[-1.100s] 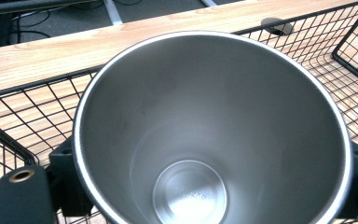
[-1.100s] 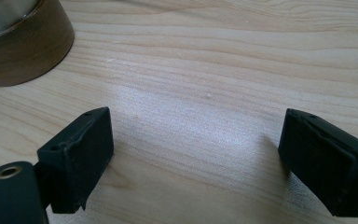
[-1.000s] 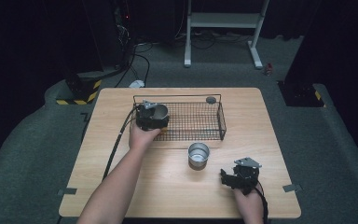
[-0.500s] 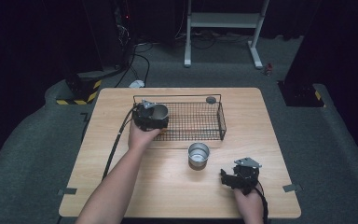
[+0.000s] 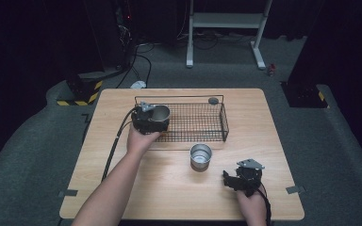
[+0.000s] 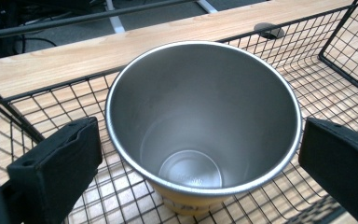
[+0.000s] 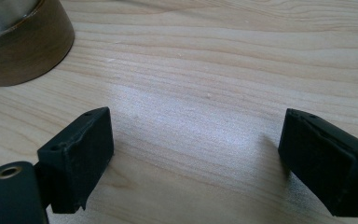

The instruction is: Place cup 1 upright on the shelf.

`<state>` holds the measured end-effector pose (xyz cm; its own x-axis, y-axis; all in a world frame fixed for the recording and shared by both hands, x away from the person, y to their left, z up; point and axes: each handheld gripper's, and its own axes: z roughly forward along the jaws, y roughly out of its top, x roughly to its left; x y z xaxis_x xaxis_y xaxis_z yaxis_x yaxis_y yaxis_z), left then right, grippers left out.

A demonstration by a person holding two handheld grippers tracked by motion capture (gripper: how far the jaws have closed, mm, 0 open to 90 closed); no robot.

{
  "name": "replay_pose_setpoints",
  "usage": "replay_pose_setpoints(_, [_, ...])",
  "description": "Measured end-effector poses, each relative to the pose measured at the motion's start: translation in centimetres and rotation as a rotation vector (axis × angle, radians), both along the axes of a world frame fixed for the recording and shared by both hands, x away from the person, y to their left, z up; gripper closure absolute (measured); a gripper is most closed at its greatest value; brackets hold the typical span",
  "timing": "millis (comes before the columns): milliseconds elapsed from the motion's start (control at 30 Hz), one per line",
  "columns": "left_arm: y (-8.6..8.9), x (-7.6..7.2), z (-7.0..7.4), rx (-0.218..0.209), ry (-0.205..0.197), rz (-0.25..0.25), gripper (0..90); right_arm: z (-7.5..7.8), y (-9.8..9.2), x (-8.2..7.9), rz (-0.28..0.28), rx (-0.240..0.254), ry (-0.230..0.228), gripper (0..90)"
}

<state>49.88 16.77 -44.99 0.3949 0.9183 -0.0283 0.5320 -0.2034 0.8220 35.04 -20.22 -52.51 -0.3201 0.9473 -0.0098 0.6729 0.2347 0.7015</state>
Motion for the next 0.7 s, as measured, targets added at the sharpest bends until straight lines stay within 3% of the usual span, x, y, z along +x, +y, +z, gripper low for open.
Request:
replay_pose_setpoints(267, [0.5,-1.0,0.7,0.012,-0.011,-0.011,0.0,0.0,0.0,0.0,0.0,0.0,0.0,10.1])
replay_pose_setpoints(700, [2.2,-3.0,1.1,-0.008,-0.014,-0.031,2.0,0.0,0.0,0.0,0.0,0.0,0.0,10.1])
